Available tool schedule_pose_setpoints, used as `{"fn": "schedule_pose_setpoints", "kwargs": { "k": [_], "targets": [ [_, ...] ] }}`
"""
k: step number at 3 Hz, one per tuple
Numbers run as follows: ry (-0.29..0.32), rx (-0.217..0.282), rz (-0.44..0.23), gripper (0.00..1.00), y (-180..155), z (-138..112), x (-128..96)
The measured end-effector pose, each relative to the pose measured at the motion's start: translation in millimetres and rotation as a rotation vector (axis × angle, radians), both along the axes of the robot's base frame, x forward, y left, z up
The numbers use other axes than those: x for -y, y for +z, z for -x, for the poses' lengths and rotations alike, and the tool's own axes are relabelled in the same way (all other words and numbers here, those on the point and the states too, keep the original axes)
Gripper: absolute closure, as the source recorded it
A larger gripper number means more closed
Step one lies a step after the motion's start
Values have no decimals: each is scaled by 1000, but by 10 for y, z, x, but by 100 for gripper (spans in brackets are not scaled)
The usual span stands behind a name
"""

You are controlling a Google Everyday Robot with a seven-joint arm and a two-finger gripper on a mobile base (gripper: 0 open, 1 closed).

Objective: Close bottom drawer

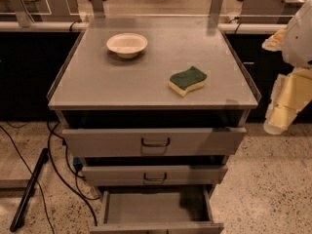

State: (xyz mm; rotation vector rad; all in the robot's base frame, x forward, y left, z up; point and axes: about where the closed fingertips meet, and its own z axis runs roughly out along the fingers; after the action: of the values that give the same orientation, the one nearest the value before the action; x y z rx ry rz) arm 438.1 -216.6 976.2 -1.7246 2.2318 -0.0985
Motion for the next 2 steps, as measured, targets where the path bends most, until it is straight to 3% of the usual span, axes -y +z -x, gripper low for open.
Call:
{"fn": "schedule_pose_setpoints", "kwargs": {
  "k": [1,2],
  "targets": [
    [0,0,0,0,0,0,0],
    [0,0,0,14,0,0,0]
  ]
}}
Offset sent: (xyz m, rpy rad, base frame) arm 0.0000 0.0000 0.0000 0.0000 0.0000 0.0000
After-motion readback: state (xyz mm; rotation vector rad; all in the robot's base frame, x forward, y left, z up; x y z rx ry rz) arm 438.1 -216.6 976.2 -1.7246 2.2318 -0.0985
